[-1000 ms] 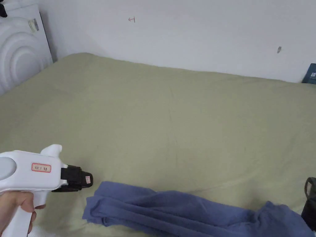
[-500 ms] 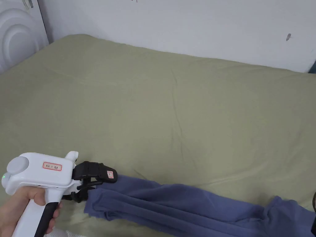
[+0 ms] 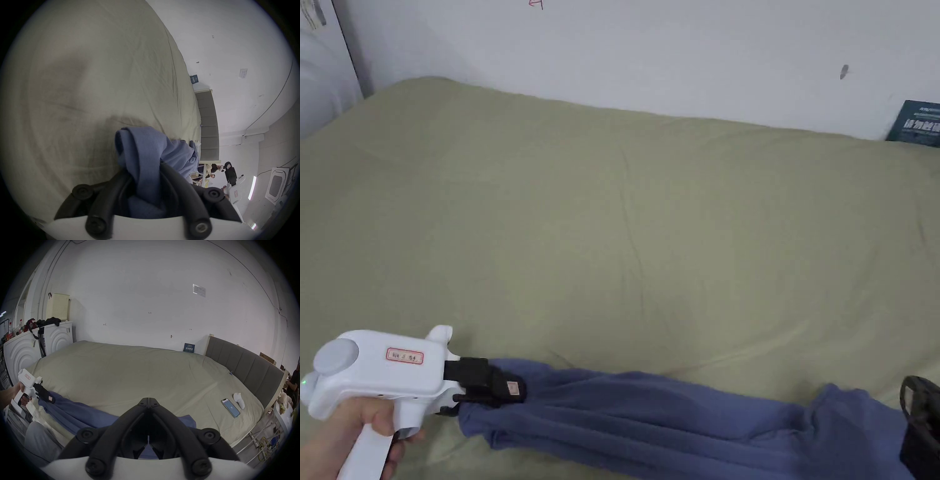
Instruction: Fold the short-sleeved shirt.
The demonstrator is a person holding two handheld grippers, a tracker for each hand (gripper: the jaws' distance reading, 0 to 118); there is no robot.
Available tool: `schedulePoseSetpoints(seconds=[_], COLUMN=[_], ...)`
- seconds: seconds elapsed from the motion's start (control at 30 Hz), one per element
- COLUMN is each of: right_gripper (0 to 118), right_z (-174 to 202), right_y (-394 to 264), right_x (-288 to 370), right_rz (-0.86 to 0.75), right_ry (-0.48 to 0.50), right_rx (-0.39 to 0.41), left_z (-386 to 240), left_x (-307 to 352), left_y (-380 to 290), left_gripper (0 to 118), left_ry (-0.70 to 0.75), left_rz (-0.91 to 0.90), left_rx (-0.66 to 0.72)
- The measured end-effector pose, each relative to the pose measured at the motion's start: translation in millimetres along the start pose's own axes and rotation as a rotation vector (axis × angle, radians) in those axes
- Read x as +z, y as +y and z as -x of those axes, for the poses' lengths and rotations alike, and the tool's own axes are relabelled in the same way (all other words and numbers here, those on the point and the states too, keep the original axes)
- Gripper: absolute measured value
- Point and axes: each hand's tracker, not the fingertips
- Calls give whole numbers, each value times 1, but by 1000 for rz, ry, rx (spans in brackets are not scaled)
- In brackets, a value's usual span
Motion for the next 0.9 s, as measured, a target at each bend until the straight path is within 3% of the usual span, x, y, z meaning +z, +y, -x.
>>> schedulePoseSetpoints(seconds=[0.27, 0.53, 0.73, 0.9], right_gripper=[1, 1, 1, 1], right_z=[-12, -16, -24, -41], right_y=[2, 4, -5, -12], right_x=[2, 0, 8, 15], right_rz=[-6, -34, -35, -26], right_ry=[12, 48, 54, 31], right_rx=[-57, -72, -102, -136], left_z=[-19, -72, -158, -215], left_x=[59, 116, 68, -15], left_y=[5, -5, -31, -48], left_gripper=[8, 8, 8, 8], left_ry=[44, 282, 327, 395], left_rz=[-120, -195, -76, 39], left_rx=[27, -105, -321, -429])
